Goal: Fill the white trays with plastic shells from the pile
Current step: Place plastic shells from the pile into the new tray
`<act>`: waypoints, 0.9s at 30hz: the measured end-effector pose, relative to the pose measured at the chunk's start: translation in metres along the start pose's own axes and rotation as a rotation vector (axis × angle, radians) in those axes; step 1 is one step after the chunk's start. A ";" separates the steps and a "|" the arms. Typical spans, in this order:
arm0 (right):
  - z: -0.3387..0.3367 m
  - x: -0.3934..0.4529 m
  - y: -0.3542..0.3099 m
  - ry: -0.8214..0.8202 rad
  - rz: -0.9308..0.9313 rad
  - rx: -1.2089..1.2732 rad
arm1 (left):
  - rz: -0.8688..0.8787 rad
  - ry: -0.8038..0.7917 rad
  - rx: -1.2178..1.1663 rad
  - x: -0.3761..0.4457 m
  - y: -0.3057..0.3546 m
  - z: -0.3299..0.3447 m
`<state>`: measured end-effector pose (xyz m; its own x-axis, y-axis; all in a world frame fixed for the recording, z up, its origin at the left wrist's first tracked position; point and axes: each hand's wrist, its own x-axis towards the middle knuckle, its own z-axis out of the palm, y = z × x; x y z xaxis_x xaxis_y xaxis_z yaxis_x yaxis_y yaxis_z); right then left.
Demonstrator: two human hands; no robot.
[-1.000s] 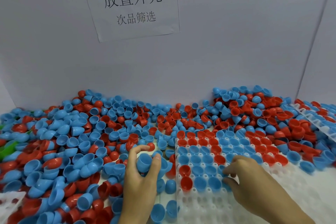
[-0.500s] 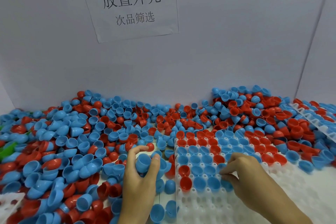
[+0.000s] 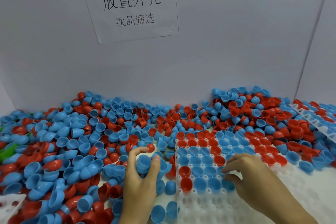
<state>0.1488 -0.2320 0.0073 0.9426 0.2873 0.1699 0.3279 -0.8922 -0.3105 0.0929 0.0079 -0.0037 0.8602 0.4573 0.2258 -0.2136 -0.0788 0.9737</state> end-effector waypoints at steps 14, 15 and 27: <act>0.016 0.059 -0.029 -0.018 -0.113 -0.103 | -0.029 -0.037 -0.029 0.001 0.002 -0.002; 0.018 0.061 -0.029 -0.027 -0.115 -0.131 | -0.028 -0.040 -0.028 0.001 0.001 -0.002; 0.031 0.059 -0.038 0.029 -0.260 -0.139 | -0.023 -0.055 -0.033 0.001 0.000 -0.004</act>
<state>0.1942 -0.1703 0.0000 0.8255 0.5039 0.2543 0.5443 -0.8298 -0.1228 0.0920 0.0115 -0.0036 0.8891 0.4093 0.2051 -0.2074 -0.0392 0.9775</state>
